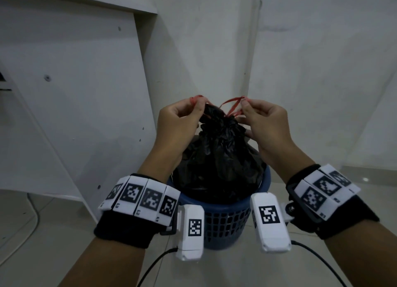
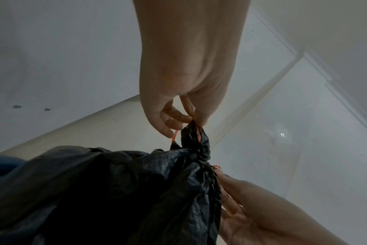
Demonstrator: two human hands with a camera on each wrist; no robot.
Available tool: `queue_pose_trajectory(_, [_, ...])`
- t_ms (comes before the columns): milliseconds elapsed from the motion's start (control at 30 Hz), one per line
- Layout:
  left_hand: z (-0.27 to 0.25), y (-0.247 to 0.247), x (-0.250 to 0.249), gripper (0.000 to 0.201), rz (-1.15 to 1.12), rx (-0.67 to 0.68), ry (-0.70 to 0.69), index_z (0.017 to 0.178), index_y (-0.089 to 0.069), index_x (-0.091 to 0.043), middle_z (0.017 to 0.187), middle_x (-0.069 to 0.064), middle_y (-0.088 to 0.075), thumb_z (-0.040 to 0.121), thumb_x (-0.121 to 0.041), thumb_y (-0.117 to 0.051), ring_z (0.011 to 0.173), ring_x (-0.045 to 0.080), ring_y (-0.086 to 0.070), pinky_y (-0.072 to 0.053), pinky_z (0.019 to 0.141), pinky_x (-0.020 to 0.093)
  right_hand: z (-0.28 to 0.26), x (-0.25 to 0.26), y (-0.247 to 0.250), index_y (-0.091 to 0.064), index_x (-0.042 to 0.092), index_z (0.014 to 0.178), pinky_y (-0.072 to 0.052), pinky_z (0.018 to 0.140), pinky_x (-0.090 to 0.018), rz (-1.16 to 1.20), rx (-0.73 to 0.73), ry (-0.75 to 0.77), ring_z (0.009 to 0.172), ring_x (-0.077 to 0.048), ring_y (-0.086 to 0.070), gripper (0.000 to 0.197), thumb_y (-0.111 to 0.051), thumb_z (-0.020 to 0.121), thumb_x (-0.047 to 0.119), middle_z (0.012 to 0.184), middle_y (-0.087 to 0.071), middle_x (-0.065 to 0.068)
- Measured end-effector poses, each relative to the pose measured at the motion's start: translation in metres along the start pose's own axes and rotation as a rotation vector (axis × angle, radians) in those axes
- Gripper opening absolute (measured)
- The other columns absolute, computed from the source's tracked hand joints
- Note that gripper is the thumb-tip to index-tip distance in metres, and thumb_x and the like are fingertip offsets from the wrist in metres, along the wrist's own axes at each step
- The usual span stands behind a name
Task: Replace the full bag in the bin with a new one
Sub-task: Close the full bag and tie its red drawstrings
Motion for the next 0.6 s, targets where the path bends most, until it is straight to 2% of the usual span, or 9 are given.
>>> queue_pose_trajectory(100, [0.0,0.005,-0.006,0.004,-0.001,-0.032,-0.054,0.088,-0.075,-0.029,0.081,-0.008,-0.076,0.09,-0.031,-0.073,0.082,0.007,-0.07,-0.06,0.087,0.034,0.0,0.012,-0.002,-0.069,0.003,0.109,-0.06,0.086,-0.044,0.029,0.011,0.043,0.08,-0.02,-0.069,0.022,-0.064,0.096,0.02,0.089,-0.071,-0.011])
queue_pose_trajectory(233, [0.004,0.009,-0.022,0.015,-0.017,-0.044,-0.111,0.093,-0.076,-0.025,0.09,-0.001,-0.076,0.094,-0.037,-0.068,0.087,0.013,-0.07,-0.06,0.089,0.038,-0.003,0.039,-0.007,-0.068,0.006,0.097,-0.058,0.092,-0.043,0.16,0.065,0.059,0.082,-0.018,-0.067,0.015,-0.063,0.096,0.02,0.084,-0.065,-0.007])
queue_pose_trajectory(300, [0.007,0.012,-0.032,0.018,-0.082,-0.06,-0.121,0.102,-0.075,-0.022,0.093,-0.003,-0.076,0.097,-0.035,-0.063,0.094,0.012,-0.071,-0.059,0.092,0.037,-0.006,0.055,-0.009,-0.067,0.008,0.091,-0.058,0.09,-0.043,0.205,0.094,0.077,0.079,-0.019,-0.068,0.012,-0.061,0.097,0.018,0.078,-0.062,-0.004])
queue_pose_trajectory(367, [0.009,0.015,-0.044,0.019,-0.129,-0.071,-0.134,0.108,-0.072,-0.02,0.094,-0.006,-0.075,0.101,-0.03,-0.057,0.098,0.012,-0.071,-0.057,0.094,0.034,-0.009,0.068,-0.009,-0.068,0.01,0.093,-0.059,0.087,-0.046,0.188,0.121,0.104,0.073,-0.019,-0.066,0.012,-0.06,0.098,0.018,0.074,-0.058,-0.002])
queue_pose_trajectory(467, [0.007,0.018,-0.06,0.021,-0.189,-0.026,-0.152,0.104,-0.07,-0.017,0.089,-0.002,-0.074,0.104,-0.025,-0.05,0.09,0.016,-0.073,-0.058,0.094,0.037,-0.016,0.082,-0.008,-0.068,0.012,0.101,-0.061,0.081,-0.048,0.096,0.174,0.145,0.069,-0.016,-0.062,0.014,-0.06,0.099,0.023,0.074,-0.054,0.0])
queue_pose_trajectory(600, [-0.002,0.015,-0.076,0.025,-0.151,0.039,-0.204,0.105,-0.069,-0.016,0.086,0.002,-0.072,0.105,-0.027,-0.047,0.087,0.02,-0.074,-0.059,0.091,0.039,-0.022,0.095,-0.011,-0.067,0.015,0.1,-0.06,0.08,-0.052,-0.047,0.181,0.246,0.068,-0.014,-0.06,0.014,-0.058,0.099,0.026,0.076,-0.056,0.001])
Point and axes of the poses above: each hand's wrist, its own z-axis towards the middle knuckle, its own y-axis out of the back of the hand, x = y × z, the point moved 1 cm from there along z, towards the middle knuckle
